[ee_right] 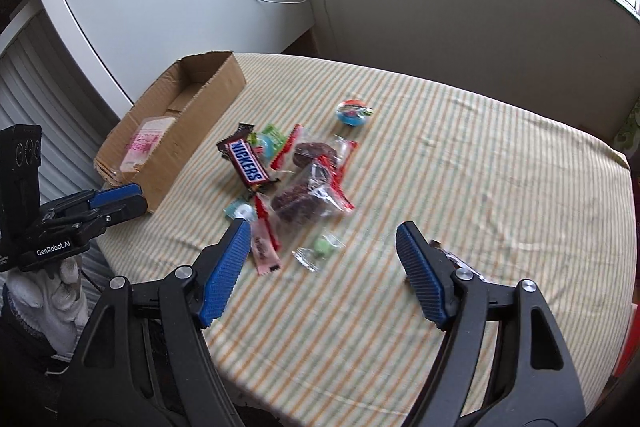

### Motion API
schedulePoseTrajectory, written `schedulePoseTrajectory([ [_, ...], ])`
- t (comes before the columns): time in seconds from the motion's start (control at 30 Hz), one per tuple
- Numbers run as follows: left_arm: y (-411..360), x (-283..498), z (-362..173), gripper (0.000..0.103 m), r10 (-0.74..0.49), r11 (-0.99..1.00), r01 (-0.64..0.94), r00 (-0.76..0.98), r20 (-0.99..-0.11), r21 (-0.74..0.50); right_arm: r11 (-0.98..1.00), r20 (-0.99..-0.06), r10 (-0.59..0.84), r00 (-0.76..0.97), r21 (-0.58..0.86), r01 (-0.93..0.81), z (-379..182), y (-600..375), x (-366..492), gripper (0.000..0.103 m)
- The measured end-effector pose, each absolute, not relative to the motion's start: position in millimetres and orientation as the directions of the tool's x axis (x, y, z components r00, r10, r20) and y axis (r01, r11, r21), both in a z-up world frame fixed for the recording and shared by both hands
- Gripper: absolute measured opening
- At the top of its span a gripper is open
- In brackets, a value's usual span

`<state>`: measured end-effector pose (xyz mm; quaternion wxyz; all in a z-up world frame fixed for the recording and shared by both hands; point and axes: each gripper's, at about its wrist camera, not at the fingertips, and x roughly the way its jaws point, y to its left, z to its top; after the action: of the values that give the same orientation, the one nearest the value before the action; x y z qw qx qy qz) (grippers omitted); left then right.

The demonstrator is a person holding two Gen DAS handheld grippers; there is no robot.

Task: Organize snacks
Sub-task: 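Grasp the blue-white chocolate bar with the right tool and lift it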

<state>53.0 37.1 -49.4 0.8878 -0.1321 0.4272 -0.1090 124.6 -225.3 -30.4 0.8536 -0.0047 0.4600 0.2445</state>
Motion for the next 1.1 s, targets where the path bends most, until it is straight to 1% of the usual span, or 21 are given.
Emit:
schedulePoseTrajectory([
  [0.17,8,56,-65,0.04,-0.34,0.936,0.123,0.554,-0.76,-0.329,0.888,-0.821,0.362,0.442,0.158,-0.433,-48,-258,120,0.078],
  [0.33,-16,58,-79,0.04,-0.346,0.938,0.158,0.508,-0.789,-0.309,0.877,-0.855,0.259,0.45,0.013,-0.48,-62,-274,111,0.078],
  [0.47,-30,61,-82,0.04,-0.342,0.94,0.183,0.488,-0.803,-0.289,0.851,-0.87,0.229,0.436,-0.039,-0.524,-70,-276,115,0.078],
  [0.63,-42,69,-88,0.04,-0.344,0.939,0.192,0.451,-0.824,-0.287,0.837,-0.882,0.223,0.414,-0.044,-0.545,-79,-278,132,0.078],
  [0.8,-48,75,-95,0.039,-0.296,0.954,0.187,0.443,-0.846,-0.236,0.829,-0.891,0.234,0.39,-0.027,-0.559,-88,-277,144,0.078],
  [0.9,-48,79,-98,0.037,-0.264,0.963,0.177,0.448,-0.854,-0.205,0.831,-0.893,0.233,0.384,-0.022,-0.556,-94,-277,150,0.078],
  [0.97,-52,82,-100,0.029,-0.254,0.965,0.177,0.449,-0.857,-0.193,0.83,-0.895,0.241,0.375,-0.01,-0.557,-98,-276,152,0.078],
  [1.1,-58,85,-103,0.023,-0.235,0.965,0.213,0.451,-0.861,-0.151,0.824,-0.9,0.241,0.363,-0.008,-0.566,-104,-271,154,0.078],
])
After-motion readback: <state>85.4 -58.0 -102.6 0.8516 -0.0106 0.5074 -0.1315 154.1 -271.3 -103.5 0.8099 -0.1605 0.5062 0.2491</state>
